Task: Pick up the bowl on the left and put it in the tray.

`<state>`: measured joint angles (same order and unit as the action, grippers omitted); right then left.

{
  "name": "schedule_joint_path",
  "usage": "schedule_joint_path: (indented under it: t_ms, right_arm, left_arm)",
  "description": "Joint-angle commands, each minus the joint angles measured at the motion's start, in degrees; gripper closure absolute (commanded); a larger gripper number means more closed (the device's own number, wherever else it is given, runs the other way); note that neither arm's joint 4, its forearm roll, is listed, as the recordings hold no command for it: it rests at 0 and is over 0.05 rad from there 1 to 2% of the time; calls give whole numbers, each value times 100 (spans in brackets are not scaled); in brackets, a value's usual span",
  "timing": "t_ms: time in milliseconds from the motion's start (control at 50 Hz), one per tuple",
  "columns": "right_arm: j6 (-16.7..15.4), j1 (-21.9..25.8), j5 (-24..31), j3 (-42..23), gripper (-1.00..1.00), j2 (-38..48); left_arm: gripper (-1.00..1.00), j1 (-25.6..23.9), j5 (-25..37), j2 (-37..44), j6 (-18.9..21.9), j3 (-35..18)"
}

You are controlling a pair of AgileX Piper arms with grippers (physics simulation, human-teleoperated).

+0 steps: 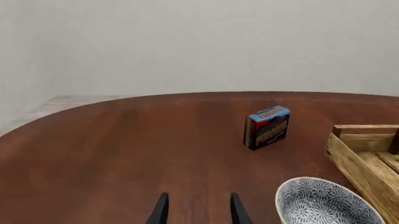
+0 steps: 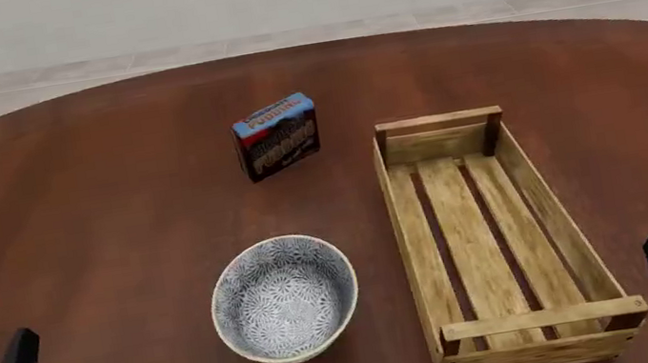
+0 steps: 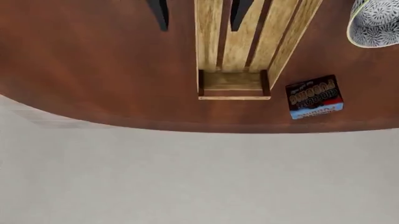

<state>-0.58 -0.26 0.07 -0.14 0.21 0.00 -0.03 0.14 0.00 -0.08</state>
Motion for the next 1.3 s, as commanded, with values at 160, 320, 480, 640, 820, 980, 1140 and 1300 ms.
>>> schedule_joint_path:
  t_ms: [160,320,480,640,820,980,1140,1300]
  right_arm:
    - [8,-258,275,12,-100,-13]
    - [21,-370,341,13,-100,-19]
    - [79,-328,535,-241,-100,-17]
    - [28,-97,1305,-1127,-100,20]
    - [-268,256,1467,-1751,-100,650]
    - [-299,847,1428,-2248,-100,1531]
    - [-820,1214,1152,-2595,-100,2289]
    - [-1224,1345,749,-2911,-100,3084]
  left_arm:
    - [-100,0,-7,28,0,-16]
    - [-100,0,-7,28,0,-16]
    - [-100,0,-7,28,0,-16]
    - [-100,0,-7,28,0,-16]
    - [-100,0,-7,28,0,-16]
    - [-100,0,-7,28,0,-16]
    - [-100,0,-7,28,0,-16]
    - [-100,0,-7,28,0,-16]
